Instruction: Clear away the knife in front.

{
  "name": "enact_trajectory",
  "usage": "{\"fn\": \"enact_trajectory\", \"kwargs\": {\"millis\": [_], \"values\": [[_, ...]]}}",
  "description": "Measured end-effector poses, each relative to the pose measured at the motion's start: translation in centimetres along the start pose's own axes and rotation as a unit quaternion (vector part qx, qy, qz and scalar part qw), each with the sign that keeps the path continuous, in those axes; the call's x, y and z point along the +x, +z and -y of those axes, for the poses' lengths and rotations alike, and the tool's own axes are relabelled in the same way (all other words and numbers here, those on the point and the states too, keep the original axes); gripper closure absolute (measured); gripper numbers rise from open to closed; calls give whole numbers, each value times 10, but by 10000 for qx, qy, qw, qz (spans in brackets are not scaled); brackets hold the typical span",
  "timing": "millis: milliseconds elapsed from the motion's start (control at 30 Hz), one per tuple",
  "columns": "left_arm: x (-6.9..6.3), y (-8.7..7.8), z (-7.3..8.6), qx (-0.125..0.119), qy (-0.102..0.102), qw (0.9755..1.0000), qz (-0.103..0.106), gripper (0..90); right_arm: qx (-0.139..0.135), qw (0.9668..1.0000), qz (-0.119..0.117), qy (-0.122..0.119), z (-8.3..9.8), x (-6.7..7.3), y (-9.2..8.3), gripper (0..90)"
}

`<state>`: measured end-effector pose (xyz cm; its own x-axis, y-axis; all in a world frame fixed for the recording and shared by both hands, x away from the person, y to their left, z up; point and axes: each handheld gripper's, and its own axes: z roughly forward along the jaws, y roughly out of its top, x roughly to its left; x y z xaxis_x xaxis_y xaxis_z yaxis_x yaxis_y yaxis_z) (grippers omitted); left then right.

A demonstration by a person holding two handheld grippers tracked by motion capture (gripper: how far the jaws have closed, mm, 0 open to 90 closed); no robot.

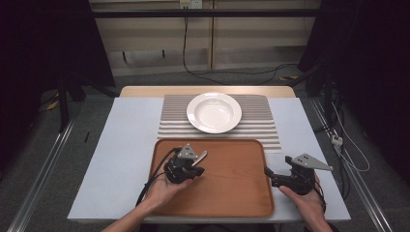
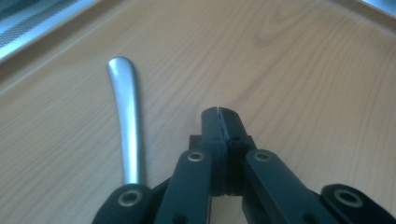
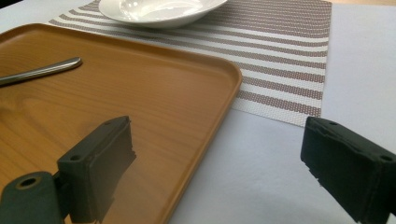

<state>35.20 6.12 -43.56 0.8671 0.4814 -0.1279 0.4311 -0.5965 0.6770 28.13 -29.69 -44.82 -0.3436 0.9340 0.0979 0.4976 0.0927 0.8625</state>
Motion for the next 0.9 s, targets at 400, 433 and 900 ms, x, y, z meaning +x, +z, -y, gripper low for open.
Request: {"fn": "enact_trajectory", "kwargs": {"millis": [400, 433, 900], "values": [[11, 11, 4, 180, 288, 9993, -172, 900, 12, 10000, -14, -13, 0, 1, 0, 90], [10, 11, 3, 270, 433, 9982, -304, 900, 12, 10000, -16, -14, 0, 1, 0, 90], [17, 11, 0, 377, 537, 9966, -492, 900, 28, 10000, -23, -40, 0, 1, 1, 90]]}}
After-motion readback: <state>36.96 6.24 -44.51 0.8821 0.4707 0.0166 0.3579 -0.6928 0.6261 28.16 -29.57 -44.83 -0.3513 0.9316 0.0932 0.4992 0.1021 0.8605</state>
